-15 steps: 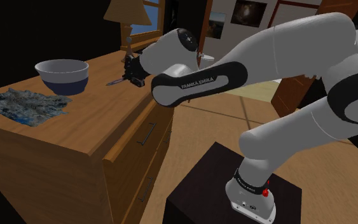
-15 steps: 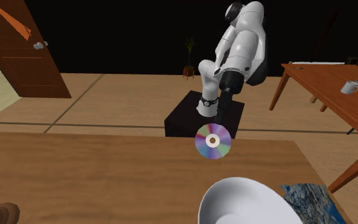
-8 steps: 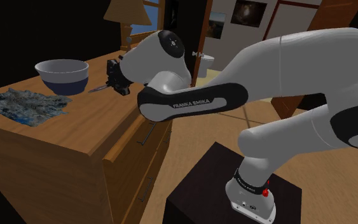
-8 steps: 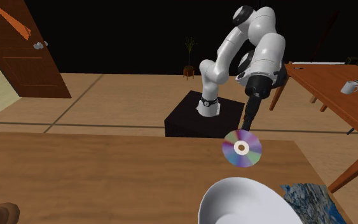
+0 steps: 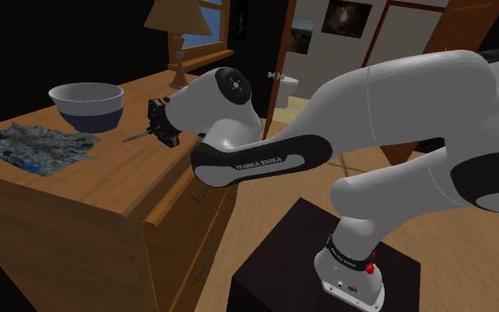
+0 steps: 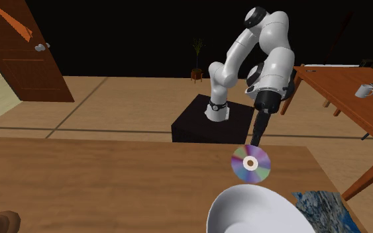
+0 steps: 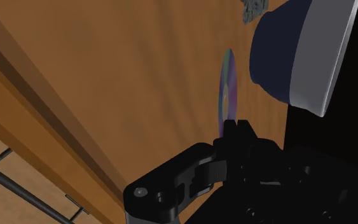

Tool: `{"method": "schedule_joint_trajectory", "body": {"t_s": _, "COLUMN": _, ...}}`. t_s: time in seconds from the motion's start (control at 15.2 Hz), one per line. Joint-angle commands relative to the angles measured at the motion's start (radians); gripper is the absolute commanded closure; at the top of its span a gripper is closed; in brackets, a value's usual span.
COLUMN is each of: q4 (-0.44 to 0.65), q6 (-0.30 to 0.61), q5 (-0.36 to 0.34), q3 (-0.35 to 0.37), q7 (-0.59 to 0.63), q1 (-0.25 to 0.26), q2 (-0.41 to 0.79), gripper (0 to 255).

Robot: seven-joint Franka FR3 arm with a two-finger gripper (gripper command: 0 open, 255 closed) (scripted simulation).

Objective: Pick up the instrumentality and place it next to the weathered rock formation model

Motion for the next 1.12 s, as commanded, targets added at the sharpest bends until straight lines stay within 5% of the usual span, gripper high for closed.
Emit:
{"method": "schedule_joint_trajectory", "body": {"t_s": 0.0, "q4": -0.015, "q6": 0.026, "q5": 0.001, "q3": 0.028, "q7": 0.011, "q1": -0.018, "q2": 0.0, "gripper": 255}}
{"method": "schedule_joint_trajectory", "body": {"t_s": 0.59, "q4": -0.059, "q6": 0.135, "q5": 0.005, "q3": 0.172, "q7": 0.055, "q1": -0.128, "q2": 0.001, "gripper": 255}}
{"method": "schedule_joint_trajectory", "body": {"t_s": 1.06, "q4": -0.059, "q6": 0.135, "q5": 0.005, "q3": 0.172, "q7": 0.055, "q1": -0.128, "q2": 0.001, "gripper": 255}}
